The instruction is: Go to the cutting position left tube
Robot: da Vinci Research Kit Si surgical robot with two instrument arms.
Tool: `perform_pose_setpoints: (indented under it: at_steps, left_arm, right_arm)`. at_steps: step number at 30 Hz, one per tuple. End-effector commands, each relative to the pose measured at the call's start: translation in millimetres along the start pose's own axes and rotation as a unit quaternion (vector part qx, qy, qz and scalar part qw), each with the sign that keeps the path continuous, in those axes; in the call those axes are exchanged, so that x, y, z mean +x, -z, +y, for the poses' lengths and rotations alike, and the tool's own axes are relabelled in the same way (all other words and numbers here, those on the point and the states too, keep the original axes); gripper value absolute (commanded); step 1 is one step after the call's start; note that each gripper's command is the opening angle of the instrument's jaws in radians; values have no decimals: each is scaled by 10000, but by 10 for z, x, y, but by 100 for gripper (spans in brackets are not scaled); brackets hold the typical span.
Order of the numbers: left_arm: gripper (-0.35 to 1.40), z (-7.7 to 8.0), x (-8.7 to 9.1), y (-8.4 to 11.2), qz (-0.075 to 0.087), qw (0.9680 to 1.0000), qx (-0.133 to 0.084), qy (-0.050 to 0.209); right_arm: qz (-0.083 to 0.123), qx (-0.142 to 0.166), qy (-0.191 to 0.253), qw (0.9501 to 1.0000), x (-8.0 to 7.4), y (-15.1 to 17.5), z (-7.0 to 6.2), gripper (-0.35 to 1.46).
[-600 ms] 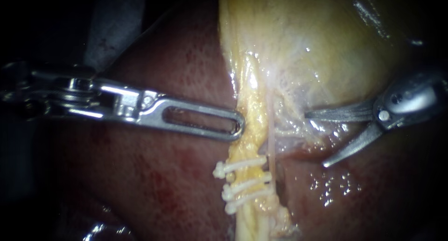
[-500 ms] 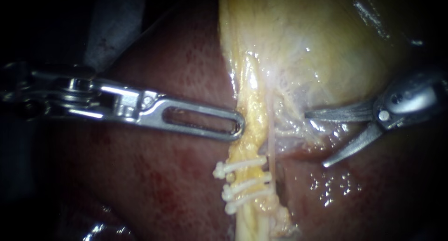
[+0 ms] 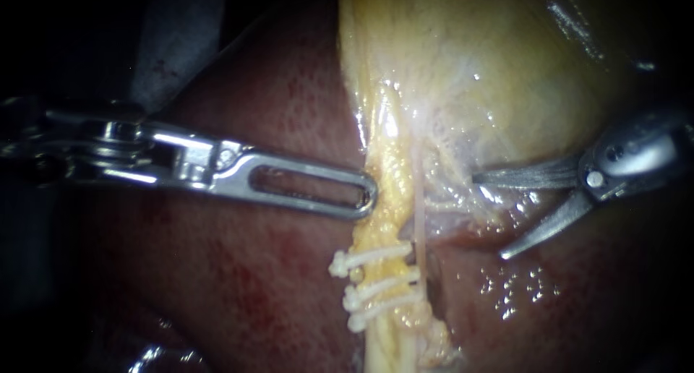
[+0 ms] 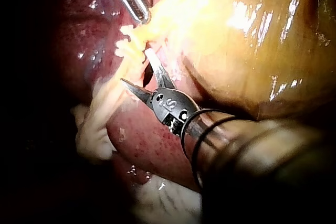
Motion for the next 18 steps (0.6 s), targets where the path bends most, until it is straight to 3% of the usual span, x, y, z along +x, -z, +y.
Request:
perform_pose_setpoints:
  at_steps: [1,18]
  left_arm:
    - [-35,0,0,1,-2,10000,24,3]
    - [-35,-18,-4,39,-43,9999,99,55]
  right_arm:
    - [-1,-1,-1,10000,-1,-1,0,119]
    - [4,49,5,10000,-3,-5,0,115]
